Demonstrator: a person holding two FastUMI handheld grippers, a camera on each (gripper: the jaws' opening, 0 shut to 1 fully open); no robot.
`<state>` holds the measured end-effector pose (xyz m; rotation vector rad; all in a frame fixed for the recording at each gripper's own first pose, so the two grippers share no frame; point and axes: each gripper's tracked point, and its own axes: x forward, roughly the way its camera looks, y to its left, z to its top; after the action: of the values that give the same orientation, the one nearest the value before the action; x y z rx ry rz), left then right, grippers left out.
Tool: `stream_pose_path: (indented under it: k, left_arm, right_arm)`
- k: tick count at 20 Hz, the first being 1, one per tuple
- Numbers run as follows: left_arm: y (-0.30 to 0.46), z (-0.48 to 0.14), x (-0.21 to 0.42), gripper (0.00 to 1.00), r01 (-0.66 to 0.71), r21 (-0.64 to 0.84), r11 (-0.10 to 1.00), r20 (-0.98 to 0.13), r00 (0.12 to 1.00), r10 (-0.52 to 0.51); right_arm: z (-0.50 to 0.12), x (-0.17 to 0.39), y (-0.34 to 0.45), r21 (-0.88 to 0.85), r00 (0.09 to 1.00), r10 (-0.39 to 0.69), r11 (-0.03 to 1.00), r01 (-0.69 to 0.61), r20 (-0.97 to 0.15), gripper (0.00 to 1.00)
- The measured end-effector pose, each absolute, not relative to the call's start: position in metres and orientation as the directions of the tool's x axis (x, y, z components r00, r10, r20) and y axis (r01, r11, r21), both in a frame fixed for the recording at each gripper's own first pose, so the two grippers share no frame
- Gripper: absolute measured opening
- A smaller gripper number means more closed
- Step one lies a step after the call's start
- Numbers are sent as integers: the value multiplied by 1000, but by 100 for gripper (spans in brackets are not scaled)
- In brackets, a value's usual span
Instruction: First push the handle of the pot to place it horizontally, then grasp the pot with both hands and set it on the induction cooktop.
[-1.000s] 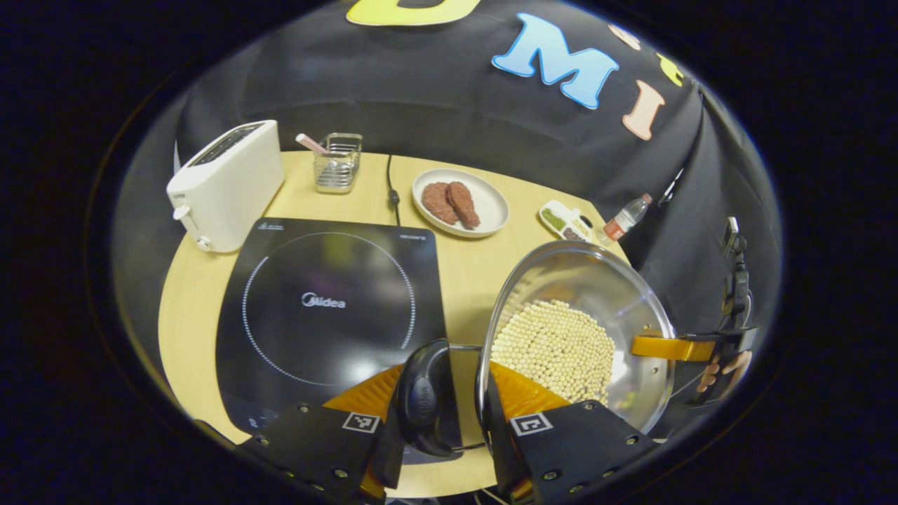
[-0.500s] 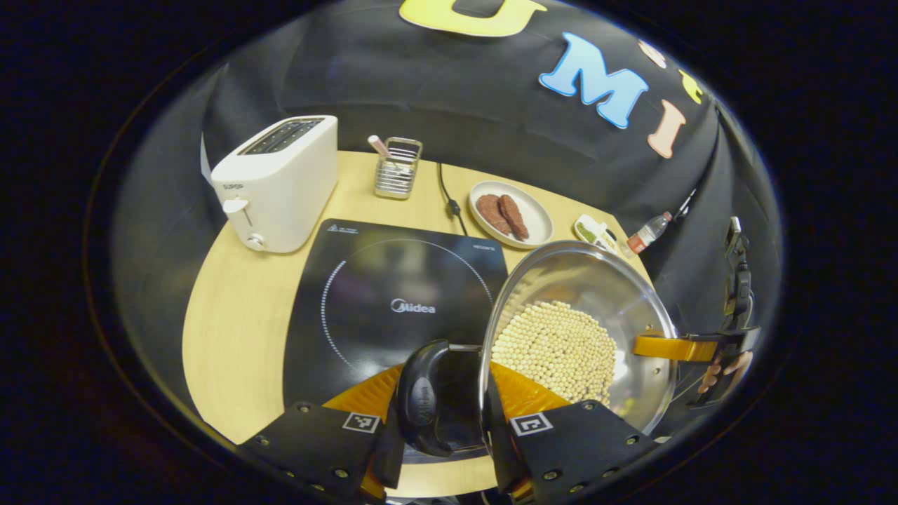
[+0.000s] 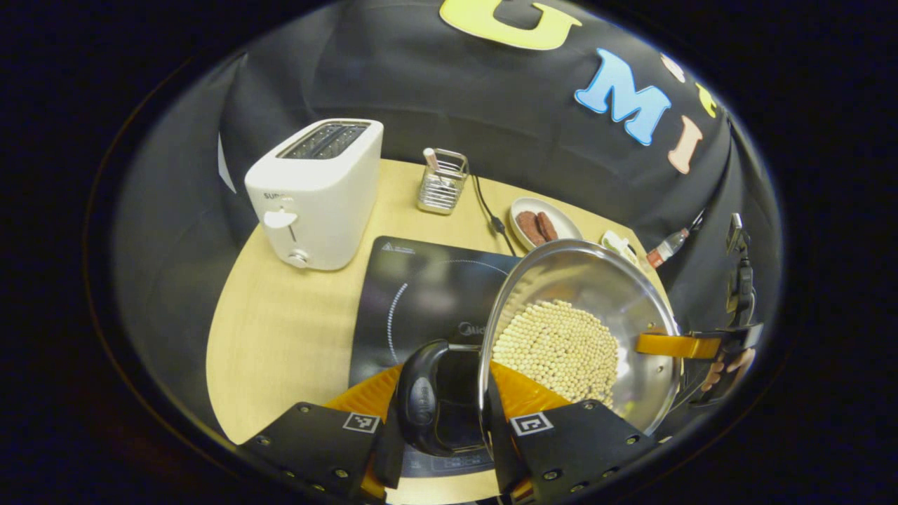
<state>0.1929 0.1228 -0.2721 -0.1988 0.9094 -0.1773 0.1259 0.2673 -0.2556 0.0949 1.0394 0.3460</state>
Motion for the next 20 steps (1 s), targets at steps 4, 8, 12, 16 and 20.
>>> stream_pose_path:
  k: [4,8,12,16,20]
  left_arm:
    - [148,-276,214,52,79,-233,969,-756,612,-231]
    - [167,-285,232,52,80,-236,968,-750,619,-234]
    - [184,-292,245,52,72,-241,968,-746,624,-232]
    - [201,-300,253,55,44,-244,969,-750,624,-218]
    - [208,-303,259,55,38,-244,969,-748,629,-213]
  right_arm:
    - [-260,138,294,244,461,327,942,-231,-825,53]
    - [-264,150,315,242,463,325,943,-231,-825,50]
    - [-271,162,335,240,464,327,941,-238,-823,53]
    - [-273,167,349,233,458,335,936,-265,-824,50]
    - [-276,176,359,233,456,340,933,-275,-822,50]
